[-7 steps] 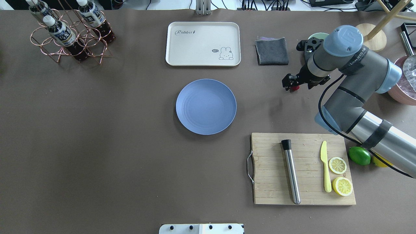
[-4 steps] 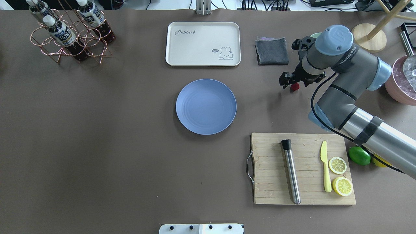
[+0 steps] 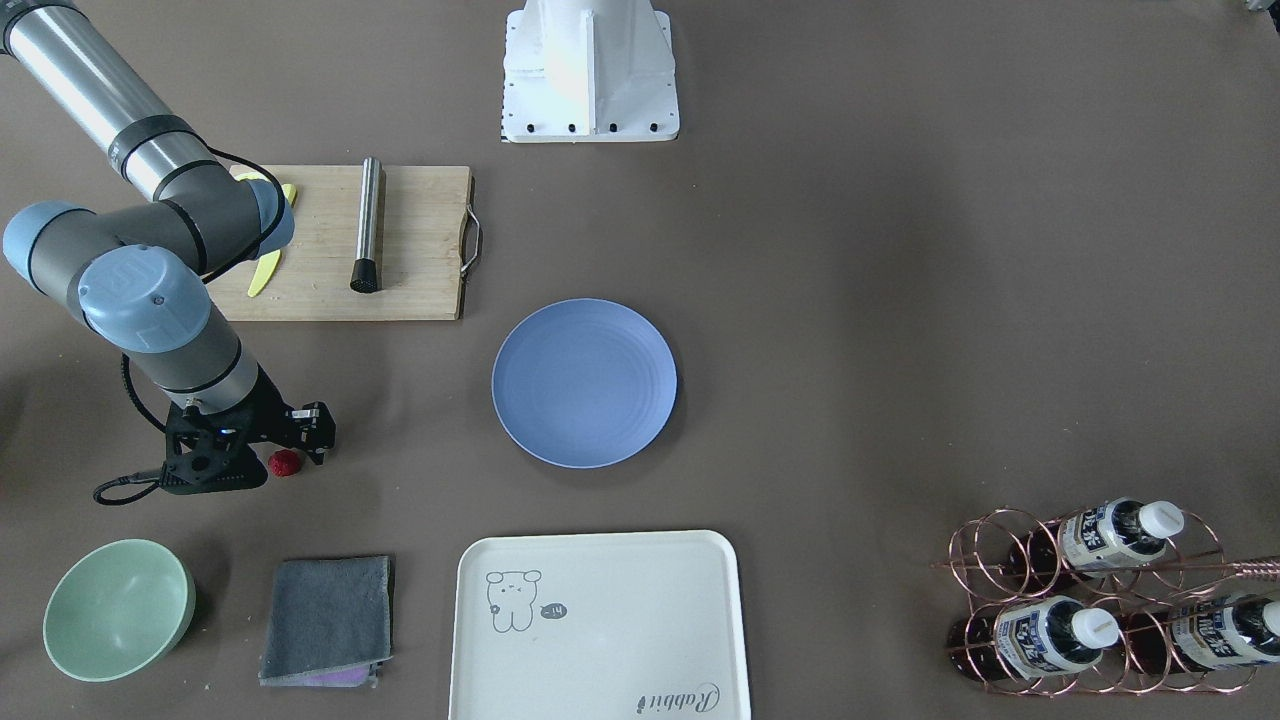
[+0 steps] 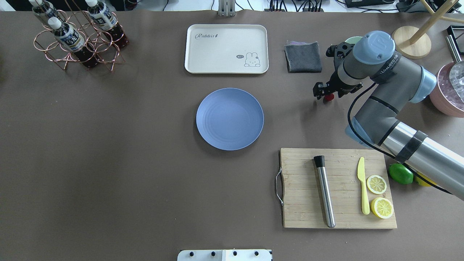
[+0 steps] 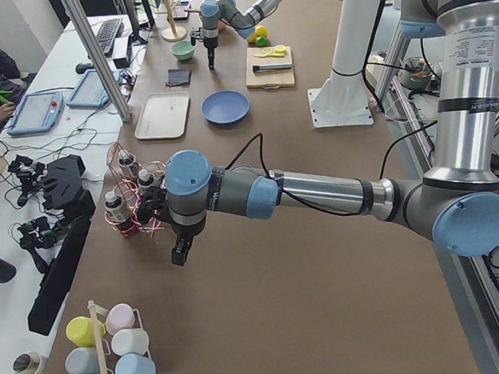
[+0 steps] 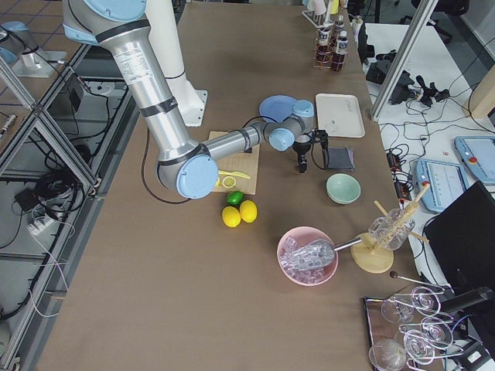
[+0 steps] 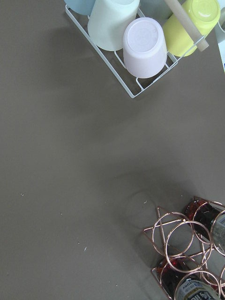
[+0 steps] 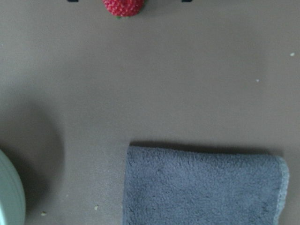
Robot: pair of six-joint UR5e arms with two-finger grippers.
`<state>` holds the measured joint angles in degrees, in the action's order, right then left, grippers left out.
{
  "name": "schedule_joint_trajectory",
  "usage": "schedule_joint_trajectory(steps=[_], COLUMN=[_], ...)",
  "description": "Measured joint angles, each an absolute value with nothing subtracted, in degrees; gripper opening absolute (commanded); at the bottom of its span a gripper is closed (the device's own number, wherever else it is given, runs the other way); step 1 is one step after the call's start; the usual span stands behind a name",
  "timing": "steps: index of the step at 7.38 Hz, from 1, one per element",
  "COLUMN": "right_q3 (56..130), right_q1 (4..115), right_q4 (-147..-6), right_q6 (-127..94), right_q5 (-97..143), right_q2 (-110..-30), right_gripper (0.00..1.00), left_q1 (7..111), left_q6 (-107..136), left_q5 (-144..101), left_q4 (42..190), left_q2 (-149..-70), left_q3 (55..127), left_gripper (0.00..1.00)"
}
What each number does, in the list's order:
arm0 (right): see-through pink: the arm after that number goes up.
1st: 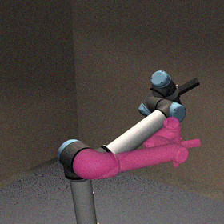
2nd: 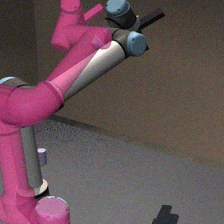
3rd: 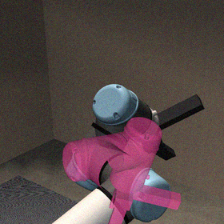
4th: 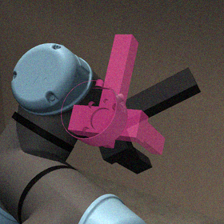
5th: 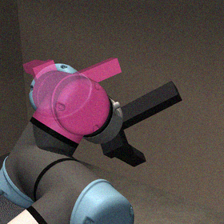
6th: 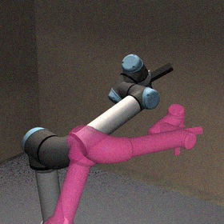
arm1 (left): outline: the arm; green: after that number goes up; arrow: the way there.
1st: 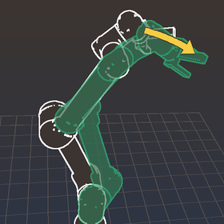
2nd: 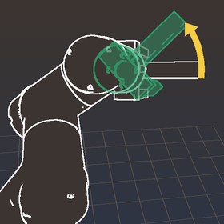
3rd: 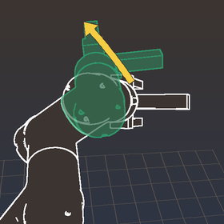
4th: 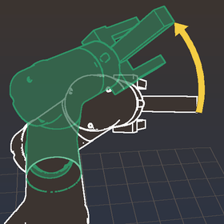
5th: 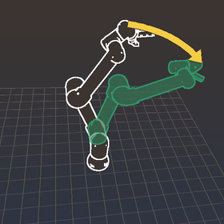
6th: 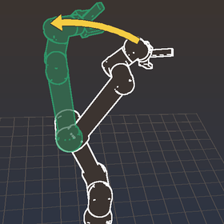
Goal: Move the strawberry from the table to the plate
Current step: 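Lower the right gripper onto the red strawberry and close it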
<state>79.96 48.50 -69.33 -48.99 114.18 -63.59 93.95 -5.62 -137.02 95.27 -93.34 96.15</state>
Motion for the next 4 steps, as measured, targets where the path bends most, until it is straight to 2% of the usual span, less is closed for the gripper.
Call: schedule_joint_trajectory(steps=[1, 2, 3, 4], right_q3=[79.8, 79.6, 79.4, 79.1], right_q1=[48.5, 48.5, 48.5, 48.5], right_q4=[-69.0, -68.9, -68.6, -68.3], right_q6=[-49.0, -49.0, -49.1, -49.2], right_q5=[114.2, 114.2, 114.1, 114.1], right_q2=[-63.6, -63.6, -63.7, -63.7], right_gripper=[0.68, 0.31, 0.00, 0.00], left_q1=[94.0, 94.0, 93.9, 93.9], left_q6=[-5.6, -5.6, -5.6, -5.5], left_q5=[-137.0, -137.0, -137.0, -137.0], left_q4=[95.3, 95.3, 95.3, 95.2], left_q2=[-93.4, -93.4, -93.4, -93.4], left_q3=[96.1, 96.1, 96.2, 96.2], left_gripper=[0.97, 0.97, 0.98, 0.97])
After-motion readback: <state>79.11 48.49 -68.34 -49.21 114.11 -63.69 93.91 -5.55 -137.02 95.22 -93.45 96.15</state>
